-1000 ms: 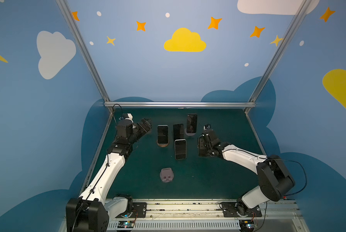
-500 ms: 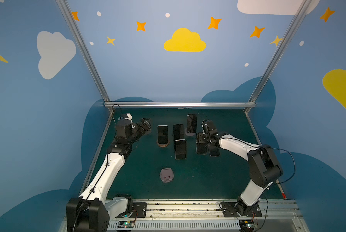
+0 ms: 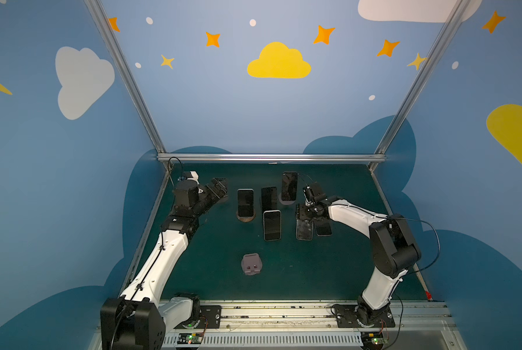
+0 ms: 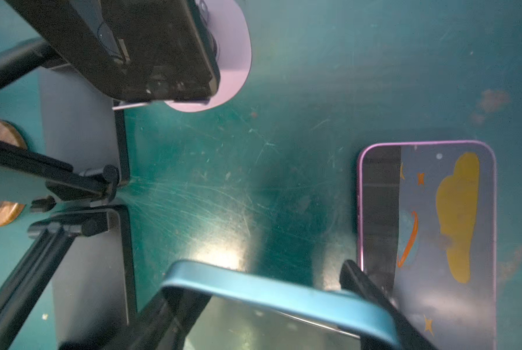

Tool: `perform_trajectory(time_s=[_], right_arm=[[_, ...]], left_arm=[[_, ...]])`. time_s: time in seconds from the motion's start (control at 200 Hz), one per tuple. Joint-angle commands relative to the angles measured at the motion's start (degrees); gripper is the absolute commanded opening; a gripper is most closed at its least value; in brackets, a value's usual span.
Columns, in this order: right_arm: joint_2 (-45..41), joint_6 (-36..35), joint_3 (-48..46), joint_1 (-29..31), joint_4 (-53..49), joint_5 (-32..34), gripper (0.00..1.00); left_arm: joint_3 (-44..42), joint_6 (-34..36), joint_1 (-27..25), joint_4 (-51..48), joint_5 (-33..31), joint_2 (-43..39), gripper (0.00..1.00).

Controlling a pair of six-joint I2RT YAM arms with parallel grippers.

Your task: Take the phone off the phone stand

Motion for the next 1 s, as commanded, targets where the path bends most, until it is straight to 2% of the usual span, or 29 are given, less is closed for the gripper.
perform_trajectory(time_s=[0.0, 0.195, 0.551, 0.801, 0.996], right_arm=[[0.09, 0.23, 0.65, -0.32, -1.09, -0.06, 0.57], [3.13, -0.37, 3.15, -0.67, -1.86, -0.24, 0.57], [5.19, 0.12, 2.04, -0.23, -0.87, -0.8, 0.58], [6.12, -3.56, 2.0, -0.23, 0.86, -3.08, 0.6], [7.55, -4.78, 3.07, -0.4, -0.02, -2.07, 0.61]], left_arm=[[1.16, 0.19, 0.25, 1.43, 0.38, 0.15, 1.0], [1.16, -0.07, 0.33, 1.54, 0.71, 0.28, 1.0], [1.1, -0.2, 0.6, 1.78, 0.76, 0.53, 1.0], [1.08, -0.19, 0.69, 1.71, 0.96, 0.54, 1.0], [1.11, -0.22, 0.77, 1.72, 0.89, 0.55, 1.0]])
